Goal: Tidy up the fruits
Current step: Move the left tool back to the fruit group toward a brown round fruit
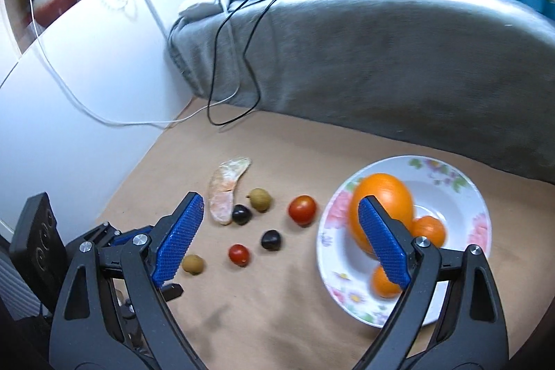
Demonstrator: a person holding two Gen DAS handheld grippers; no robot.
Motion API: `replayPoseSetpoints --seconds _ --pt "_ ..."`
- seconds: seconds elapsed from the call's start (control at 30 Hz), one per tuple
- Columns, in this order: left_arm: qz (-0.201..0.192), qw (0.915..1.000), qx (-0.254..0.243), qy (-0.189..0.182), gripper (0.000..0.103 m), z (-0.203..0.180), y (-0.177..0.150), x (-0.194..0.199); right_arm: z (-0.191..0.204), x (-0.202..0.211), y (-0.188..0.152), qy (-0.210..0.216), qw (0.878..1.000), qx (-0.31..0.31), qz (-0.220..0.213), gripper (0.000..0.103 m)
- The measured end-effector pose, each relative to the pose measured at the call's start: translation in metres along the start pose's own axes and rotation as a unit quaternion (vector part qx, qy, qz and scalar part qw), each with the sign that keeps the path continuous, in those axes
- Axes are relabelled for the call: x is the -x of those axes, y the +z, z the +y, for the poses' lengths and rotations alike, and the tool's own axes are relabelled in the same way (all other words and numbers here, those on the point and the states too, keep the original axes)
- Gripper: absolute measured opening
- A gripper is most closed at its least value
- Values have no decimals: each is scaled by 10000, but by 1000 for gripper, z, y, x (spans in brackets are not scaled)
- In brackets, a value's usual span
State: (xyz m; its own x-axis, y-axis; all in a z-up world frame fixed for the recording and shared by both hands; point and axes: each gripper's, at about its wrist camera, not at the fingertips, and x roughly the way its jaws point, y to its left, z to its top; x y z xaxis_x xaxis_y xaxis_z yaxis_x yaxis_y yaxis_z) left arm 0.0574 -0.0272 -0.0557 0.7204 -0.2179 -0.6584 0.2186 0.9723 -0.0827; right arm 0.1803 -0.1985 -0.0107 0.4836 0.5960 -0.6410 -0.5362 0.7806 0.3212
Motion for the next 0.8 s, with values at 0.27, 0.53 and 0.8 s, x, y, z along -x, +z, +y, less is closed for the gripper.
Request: replayPoseSetpoints --seconds 0.27,0.53,0.8 --pt "193 9997 152 -51 57 12 -13 -8 9 -44 9 348 9980 -166 500 79" --pt "421 9985 285 -180 45 20 -23 -21 19 -87 10 367 9938 -195 1034 57" --pt "520 9977 360 -227 40 24 -27 -28 18 -119 12 197 9905 -296 1328 49"
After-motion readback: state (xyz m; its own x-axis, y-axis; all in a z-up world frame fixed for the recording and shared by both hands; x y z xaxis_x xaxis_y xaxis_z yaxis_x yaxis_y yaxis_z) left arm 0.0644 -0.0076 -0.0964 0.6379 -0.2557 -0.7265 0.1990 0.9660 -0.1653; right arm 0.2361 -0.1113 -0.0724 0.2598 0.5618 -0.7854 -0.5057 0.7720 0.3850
